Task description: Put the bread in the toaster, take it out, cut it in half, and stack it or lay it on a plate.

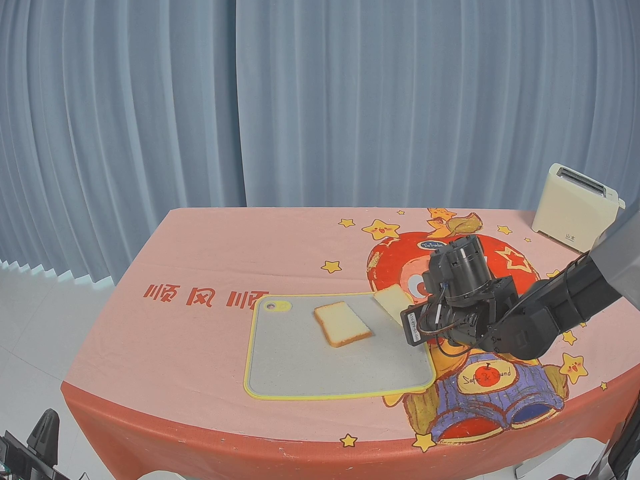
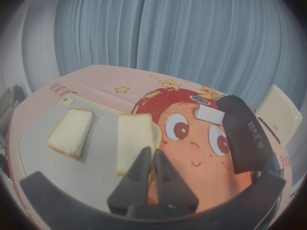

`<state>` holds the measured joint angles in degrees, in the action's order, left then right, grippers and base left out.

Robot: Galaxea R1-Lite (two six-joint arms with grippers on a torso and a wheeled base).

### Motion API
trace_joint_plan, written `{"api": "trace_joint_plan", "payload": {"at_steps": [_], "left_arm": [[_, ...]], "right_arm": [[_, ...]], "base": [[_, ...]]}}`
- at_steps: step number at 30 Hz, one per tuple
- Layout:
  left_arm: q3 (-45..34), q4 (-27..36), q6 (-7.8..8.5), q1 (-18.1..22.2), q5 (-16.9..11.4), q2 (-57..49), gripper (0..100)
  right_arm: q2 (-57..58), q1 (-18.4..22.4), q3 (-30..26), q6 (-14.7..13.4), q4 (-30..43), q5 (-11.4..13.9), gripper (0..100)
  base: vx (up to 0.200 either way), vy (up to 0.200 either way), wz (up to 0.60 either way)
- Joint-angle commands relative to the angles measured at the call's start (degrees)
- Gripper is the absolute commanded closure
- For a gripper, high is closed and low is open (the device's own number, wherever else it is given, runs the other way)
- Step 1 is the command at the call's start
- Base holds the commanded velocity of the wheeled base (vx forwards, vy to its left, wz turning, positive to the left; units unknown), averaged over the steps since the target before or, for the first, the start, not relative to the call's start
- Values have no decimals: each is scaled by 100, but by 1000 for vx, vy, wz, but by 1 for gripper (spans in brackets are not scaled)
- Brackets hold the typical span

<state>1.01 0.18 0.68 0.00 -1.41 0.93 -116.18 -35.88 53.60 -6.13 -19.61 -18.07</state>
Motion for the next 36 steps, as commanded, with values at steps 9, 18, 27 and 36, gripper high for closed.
{"api": "trace_joint_plan", "payload": {"at_steps": [9,18,27,36], "left_arm": [[-92,-1,2,0,1,-49,100],[-92,-1,2,0,1,-49,100],[-92,-1,2,0,1,-49,100],[-92,-1,2,0,1,-49,100]], "right_arm": [[315,-25,10,-11,-16,5,100],[948,-130,-421,-37,-16,-39,100],[1616,-165,-948,-28,2,-101,100],[2125,-156,-1502,-28,-25,-109,100]], "base": [[0,0,0],[0,0,0],[0,0,0],[0,0,0]]}}
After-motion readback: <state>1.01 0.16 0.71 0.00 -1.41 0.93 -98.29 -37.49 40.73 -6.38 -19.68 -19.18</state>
